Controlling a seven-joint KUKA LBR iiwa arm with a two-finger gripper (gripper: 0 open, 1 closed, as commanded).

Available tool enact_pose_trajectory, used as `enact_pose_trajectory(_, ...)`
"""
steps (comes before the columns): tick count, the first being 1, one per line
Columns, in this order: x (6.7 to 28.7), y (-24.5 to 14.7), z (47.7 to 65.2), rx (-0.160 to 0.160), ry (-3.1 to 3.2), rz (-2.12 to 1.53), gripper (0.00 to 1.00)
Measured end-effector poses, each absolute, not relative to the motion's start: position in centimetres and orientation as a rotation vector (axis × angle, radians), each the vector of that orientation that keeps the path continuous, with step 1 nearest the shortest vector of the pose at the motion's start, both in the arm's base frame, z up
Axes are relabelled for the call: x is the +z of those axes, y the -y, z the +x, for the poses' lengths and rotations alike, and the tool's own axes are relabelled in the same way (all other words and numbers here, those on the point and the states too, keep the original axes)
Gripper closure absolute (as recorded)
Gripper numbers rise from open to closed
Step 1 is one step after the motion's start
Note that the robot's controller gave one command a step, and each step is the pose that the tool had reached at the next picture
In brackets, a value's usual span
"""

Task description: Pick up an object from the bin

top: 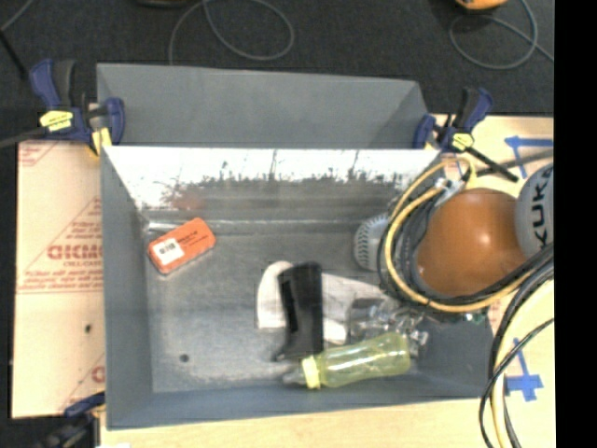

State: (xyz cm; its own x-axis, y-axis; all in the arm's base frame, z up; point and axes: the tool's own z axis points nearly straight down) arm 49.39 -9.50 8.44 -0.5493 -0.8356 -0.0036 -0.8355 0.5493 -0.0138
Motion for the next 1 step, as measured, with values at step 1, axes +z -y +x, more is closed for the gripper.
enact_pose_trajectory(1, 12.68, 9.63, 49.63, -0.005, -2.770, -1.478, 1.00)
